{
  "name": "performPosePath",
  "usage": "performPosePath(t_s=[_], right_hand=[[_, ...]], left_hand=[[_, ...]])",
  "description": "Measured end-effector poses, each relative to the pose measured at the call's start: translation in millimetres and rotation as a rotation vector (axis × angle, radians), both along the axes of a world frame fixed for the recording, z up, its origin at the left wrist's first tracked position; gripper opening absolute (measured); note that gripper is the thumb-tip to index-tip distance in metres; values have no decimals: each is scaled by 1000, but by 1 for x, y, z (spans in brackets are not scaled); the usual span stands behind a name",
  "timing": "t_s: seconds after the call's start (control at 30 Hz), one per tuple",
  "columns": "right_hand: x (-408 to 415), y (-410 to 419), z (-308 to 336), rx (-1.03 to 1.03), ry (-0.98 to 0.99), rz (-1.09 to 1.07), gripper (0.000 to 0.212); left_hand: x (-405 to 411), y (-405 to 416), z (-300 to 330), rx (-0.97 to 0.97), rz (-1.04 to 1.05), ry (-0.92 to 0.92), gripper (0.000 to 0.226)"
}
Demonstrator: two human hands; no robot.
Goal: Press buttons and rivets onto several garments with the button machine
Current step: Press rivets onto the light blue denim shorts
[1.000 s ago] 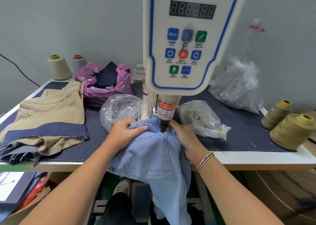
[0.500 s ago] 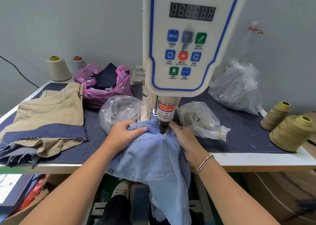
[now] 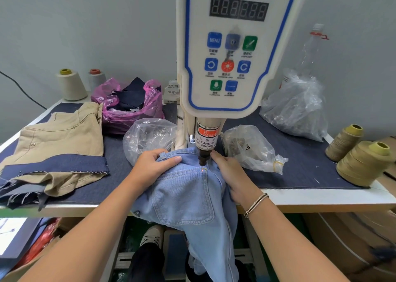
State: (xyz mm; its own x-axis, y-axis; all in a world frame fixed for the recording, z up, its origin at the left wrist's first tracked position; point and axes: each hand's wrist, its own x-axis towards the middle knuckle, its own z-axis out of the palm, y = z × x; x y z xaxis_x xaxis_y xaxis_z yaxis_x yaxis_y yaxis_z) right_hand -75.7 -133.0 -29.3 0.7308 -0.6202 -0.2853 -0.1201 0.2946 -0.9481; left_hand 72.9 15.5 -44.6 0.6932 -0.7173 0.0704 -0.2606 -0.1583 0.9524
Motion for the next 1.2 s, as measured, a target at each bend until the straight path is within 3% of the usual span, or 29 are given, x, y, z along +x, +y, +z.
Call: performPosePath(t_s=[0.43,0.7,0.87,1.1,1.2], right_hand=[[0,-3,-3,-31,26,11,34],[2,-4,-2,-49,67,-16,46],[1,-5,-2,-7,20,33,36],[0,-6,-5,-55,30,-22,43],[-1,-3,-7,-112,14,-49,32]], left_hand=[[0,-1,-2,-5,13,-35,25],[2,-2,-5,6,7,-88,27],[2,-3,-6,-2,-5,-84,25],[2,-4,-6,7,-4,-104,23],[2,-4,-8,18,5,-122,24]])
